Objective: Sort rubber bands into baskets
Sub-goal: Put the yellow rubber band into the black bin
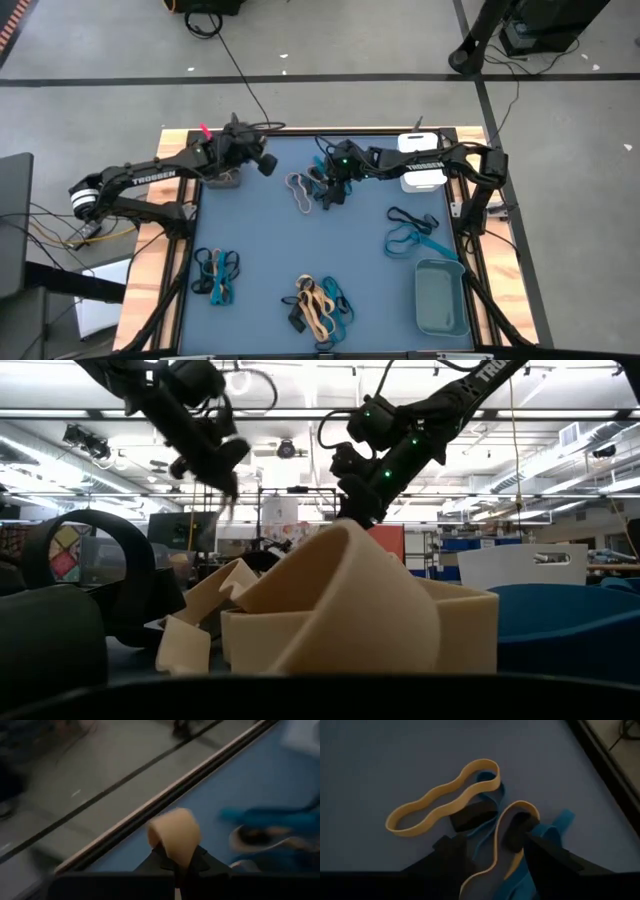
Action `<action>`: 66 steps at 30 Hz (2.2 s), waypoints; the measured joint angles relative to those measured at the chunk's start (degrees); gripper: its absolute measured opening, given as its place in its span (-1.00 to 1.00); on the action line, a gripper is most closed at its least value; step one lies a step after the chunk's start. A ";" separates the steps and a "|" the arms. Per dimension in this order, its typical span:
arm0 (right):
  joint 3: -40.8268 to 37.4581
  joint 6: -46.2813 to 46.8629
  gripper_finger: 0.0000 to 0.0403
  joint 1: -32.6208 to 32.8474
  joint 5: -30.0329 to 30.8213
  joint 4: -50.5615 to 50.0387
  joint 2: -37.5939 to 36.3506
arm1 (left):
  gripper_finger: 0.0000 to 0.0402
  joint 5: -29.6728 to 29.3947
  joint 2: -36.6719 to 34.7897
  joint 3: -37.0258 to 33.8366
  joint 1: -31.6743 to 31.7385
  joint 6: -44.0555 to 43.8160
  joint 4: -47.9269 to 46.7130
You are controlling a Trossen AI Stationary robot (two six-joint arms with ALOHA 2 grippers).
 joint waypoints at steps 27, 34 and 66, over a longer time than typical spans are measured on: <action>-1.45 5.54 -0.20 2.29 -4.98 6.17 0.00 | -0.81 -17.10 -1.75 0.00 8.44 -13.45 -30.46; -5.05 4.29 -0.22 6.69 -5.74 14.33 0.00 | -0.33 -17.08 -1.75 0.00 9.35 -14.91 -30.85; 9.07 -5.89 -0.22 11.01 -2.68 4.17 18.60 | 0.11 -11.73 5.55 -0.09 5.78 -8.73 -17.94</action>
